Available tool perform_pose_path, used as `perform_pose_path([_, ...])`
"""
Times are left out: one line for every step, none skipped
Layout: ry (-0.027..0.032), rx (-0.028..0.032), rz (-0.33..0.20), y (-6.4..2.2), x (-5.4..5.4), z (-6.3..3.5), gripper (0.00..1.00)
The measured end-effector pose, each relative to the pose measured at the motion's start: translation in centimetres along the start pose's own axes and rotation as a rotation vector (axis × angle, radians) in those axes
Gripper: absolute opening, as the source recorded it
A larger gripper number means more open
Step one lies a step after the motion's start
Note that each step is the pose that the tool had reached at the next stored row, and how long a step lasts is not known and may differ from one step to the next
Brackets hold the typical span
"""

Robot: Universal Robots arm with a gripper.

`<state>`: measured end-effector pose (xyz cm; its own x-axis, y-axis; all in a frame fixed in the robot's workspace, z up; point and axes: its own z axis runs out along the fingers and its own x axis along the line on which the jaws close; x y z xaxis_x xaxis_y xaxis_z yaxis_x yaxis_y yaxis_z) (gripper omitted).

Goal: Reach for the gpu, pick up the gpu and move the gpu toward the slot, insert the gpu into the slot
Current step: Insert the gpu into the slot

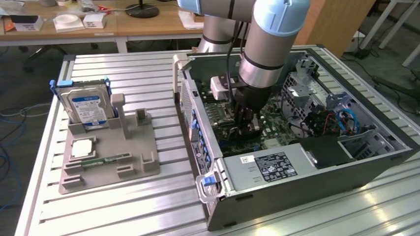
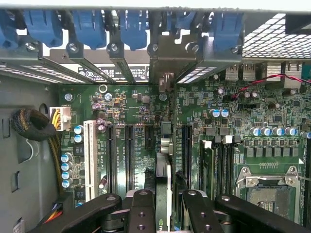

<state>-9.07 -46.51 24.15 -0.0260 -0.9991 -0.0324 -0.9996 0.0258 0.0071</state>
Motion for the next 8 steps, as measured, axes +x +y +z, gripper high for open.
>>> perform_pose_path([0.0, 0.0, 0.0, 0.0, 0.0, 0.02, 0.26])
perform_pose_path([0.0005, -0.0002, 0.0, 0.0, 0.01, 0.13, 0.26])
perform_pose_path([0.0003, -0.0005, 0.0, 0.0, 0.01, 0.31, 0.26])
perform_pose_path([-0.0002, -0.0001, 0.0, -0.01, 0.01, 0.52, 0.26])
perform_pose_path([0.0003, -0.0005, 0.0, 0.0, 0.02, 0.63, 0.26])
perform_pose_path([0.0002, -0.0005, 0.0, 0.0, 0.02, 0.66, 0.26])
perform_pose_path([0.0002, -0.0005, 0.0, 0.0, 0.02, 0.66, 0.26])
perform_pose_path([0.0002, -0.0004, 0.0, 0.0, 0.03, 0.67, 0.26])
